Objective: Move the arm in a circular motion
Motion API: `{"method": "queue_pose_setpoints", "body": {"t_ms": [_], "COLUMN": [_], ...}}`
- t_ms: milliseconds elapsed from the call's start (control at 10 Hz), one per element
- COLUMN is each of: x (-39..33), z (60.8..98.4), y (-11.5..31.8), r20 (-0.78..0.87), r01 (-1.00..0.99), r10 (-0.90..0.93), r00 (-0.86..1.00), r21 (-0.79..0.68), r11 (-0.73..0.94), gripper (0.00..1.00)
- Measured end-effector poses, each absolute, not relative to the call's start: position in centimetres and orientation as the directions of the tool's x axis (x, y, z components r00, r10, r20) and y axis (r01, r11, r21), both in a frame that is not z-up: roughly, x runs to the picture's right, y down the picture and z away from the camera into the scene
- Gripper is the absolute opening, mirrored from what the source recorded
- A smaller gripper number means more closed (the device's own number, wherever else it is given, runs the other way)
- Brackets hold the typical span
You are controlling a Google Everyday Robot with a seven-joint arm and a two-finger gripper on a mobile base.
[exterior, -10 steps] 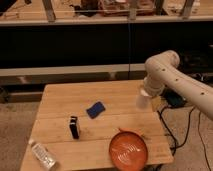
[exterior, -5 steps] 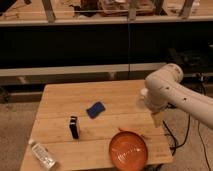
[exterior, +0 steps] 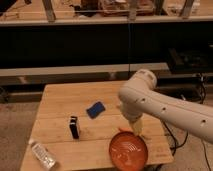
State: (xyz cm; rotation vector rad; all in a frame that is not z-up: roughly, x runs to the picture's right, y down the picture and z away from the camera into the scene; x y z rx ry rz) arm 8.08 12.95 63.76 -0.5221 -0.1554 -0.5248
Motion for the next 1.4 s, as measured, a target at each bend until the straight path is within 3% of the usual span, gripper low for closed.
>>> {"method": "queue_pose_setpoints", "body": {"t_ms": [300, 700, 1000, 1400], "x": [0.5, -4.3, -2.5, 6.0], "z": [64.0, 68.8, 73.5, 76.7], "y": [10.1, 3.1, 0.1, 0.4], "r20": [0.364, 0.436, 0.410, 0.329], "r01": [0.609, 0.658, 0.618, 0.500], "r10": [-0.496, -0.521, -0.484, -0.386], "r00": [0.788, 0.733, 0.773, 0.862], "r21": [-0.344, -0.263, -0.312, -0.423], "r11": [0.715, 0.706, 0.722, 0.756], "gripper": [0.80, 0.80, 0.80, 0.80]}}
